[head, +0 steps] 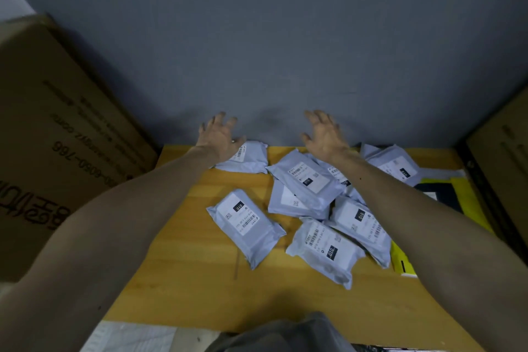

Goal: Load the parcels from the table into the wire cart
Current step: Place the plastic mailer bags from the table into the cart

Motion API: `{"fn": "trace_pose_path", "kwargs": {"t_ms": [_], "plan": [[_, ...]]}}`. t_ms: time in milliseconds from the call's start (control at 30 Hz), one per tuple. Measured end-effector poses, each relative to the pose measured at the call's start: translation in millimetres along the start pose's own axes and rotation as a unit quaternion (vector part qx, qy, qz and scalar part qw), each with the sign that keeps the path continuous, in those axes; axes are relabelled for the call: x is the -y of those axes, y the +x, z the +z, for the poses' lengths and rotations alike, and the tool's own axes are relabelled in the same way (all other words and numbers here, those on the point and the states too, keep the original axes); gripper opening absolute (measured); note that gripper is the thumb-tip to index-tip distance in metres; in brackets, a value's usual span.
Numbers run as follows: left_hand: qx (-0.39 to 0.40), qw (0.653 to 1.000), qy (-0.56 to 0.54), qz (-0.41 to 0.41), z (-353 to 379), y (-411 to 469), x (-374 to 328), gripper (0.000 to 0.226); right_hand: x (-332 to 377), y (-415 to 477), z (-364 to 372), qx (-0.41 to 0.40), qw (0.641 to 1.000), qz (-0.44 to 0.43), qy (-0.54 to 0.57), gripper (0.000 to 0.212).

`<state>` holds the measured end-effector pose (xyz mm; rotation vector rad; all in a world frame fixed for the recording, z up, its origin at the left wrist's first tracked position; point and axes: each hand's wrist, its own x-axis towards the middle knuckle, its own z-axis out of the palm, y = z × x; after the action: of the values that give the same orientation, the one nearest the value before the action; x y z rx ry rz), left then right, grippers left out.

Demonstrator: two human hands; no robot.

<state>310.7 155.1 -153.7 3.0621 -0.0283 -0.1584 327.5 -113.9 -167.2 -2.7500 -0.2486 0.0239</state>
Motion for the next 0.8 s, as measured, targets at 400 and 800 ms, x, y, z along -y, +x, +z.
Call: {"fn": "trace_pose_path", "kwargs": {"t_ms": [400,800], "plan": [[0.058,0.995,-0.053,0.057,89,84,28,0.063,-31,33,74,0.057,0.998,0.023,-0.018,0.061],[0.15,0.979,0.005,0.135,197,142,60,0.065,-86,38,166,0.226,0.967,0.074,-0.086,0.081]]}}
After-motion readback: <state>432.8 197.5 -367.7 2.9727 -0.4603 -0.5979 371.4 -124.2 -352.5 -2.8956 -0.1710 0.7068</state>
